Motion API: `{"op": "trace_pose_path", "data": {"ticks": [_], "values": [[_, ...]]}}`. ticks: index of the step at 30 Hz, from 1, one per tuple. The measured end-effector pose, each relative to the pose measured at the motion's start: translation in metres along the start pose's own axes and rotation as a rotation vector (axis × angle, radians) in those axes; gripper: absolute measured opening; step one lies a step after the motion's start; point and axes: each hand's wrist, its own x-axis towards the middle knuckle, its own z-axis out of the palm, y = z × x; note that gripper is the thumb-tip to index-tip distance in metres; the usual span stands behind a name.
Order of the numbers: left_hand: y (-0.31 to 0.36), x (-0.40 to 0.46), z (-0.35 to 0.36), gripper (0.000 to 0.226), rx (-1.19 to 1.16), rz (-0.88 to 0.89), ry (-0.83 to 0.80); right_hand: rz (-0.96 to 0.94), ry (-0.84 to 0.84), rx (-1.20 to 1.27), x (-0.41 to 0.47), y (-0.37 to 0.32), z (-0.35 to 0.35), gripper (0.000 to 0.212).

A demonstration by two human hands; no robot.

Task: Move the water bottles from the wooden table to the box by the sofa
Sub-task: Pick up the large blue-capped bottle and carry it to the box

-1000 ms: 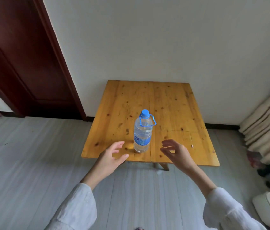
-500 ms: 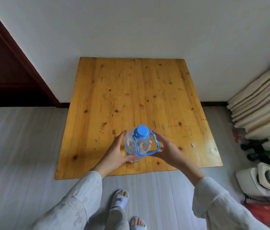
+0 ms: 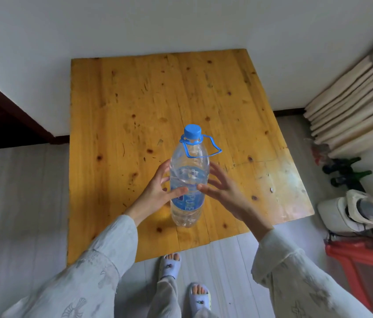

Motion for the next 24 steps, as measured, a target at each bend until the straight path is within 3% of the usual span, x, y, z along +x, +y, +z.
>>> {"op": "trace_pose_path", "data": {"ticks": [5,9,15,19,24], "values": [[-0.014,0.013,-0.011,0.09,-0.045,-0.043,-0.12,0.029,-0.075,0.066,0.018,0.007,0.003,0.075],[-0.022,0.017,-0.012,0.092,-0.032,-0.04,-0.084,0.038,0.026,0.098,0.02,0.013,0.009,0.091],[-0.004,0.007,0.001,0.086,0.017,0.012,-0.165,0.015,0.187,0.156,-0.023,0.009,0.011,0.07],[0.023,-0.003,0.038,0.089,0.101,0.095,-0.241,-0.011,0.32,0.234,-0.07,-0.002,-0.013,0.085],[0.068,-0.024,0.11,0.086,0.181,0.233,-0.393,-0.116,0.488,0.311,-0.16,-0.013,-0.046,0.074]]}}
